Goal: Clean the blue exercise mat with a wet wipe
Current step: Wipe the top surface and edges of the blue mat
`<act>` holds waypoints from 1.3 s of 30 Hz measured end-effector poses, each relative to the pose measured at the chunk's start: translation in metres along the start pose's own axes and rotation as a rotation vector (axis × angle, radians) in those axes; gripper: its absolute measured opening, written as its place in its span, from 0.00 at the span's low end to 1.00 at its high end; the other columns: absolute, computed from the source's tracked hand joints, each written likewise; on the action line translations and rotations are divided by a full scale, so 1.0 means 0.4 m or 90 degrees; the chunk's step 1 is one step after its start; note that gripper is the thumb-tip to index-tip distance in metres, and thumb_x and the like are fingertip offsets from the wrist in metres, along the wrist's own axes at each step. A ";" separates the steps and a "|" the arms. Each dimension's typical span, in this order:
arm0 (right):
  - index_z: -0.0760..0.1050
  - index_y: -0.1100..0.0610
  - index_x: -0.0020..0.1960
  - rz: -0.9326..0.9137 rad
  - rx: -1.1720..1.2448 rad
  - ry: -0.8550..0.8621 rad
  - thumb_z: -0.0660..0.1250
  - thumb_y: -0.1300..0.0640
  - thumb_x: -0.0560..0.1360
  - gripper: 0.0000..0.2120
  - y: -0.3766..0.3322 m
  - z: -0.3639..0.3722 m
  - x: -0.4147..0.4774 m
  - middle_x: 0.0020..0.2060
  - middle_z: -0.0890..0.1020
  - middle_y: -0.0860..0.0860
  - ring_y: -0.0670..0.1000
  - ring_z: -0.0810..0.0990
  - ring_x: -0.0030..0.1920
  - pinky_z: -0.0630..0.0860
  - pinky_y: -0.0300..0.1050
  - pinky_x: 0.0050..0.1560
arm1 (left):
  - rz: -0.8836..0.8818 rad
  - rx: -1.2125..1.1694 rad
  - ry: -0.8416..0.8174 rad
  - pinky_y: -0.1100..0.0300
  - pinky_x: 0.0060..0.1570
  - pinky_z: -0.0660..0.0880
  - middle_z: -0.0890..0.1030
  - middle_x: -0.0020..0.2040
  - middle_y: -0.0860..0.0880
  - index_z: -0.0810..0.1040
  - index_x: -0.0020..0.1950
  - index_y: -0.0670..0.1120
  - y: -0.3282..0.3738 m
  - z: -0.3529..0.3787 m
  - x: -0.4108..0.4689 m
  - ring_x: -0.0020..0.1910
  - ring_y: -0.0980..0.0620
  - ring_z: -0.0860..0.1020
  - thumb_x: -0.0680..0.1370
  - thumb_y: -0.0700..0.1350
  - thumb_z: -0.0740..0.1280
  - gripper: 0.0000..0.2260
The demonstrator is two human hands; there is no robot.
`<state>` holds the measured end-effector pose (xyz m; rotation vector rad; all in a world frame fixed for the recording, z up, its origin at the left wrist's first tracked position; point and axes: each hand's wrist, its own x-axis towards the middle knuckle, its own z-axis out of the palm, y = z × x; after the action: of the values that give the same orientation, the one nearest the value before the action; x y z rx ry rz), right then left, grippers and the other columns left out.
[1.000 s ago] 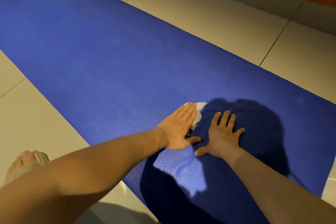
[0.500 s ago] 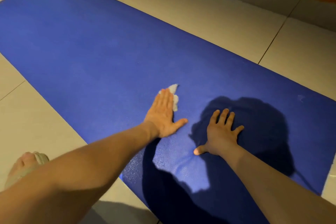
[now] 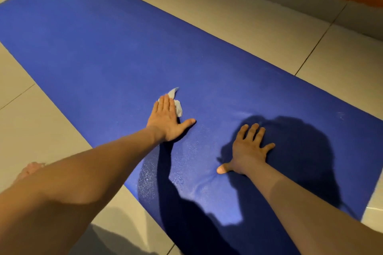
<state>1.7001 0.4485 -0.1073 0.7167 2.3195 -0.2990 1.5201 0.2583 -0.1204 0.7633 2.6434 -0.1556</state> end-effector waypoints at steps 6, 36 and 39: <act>0.27 0.65 0.77 0.012 -0.006 -0.006 0.79 0.28 0.55 0.81 -0.001 0.002 0.011 0.77 0.32 0.67 0.71 0.32 0.77 0.51 0.81 0.69 | 0.088 -0.051 0.019 0.46 0.80 0.37 0.36 0.82 0.40 0.37 0.82 0.39 0.162 0.067 -0.054 0.81 0.43 0.34 0.79 0.72 0.50 0.48; 0.42 0.57 0.83 -0.118 -0.112 -0.137 0.72 0.36 0.72 0.56 0.003 0.057 -0.243 0.81 0.37 0.57 0.58 0.41 0.81 0.55 0.64 0.77 | 0.144 0.058 -0.189 0.39 0.79 0.42 0.36 0.83 0.42 0.34 0.82 0.42 0.138 0.045 -0.279 0.82 0.41 0.36 0.70 0.79 0.58 0.59; 0.49 0.54 0.83 -0.158 -0.079 -0.067 0.69 0.39 0.76 0.46 0.046 0.073 -0.232 0.82 0.44 0.56 0.57 0.47 0.81 0.58 0.62 0.76 | 0.123 0.032 -0.117 0.42 0.79 0.36 0.32 0.81 0.40 0.31 0.80 0.40 0.150 0.091 -0.299 0.80 0.41 0.32 0.76 0.77 0.50 0.53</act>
<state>1.7836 0.4138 -0.0668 0.3445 2.3033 -0.2936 1.6573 0.2428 -0.1069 0.9671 2.3864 -0.2276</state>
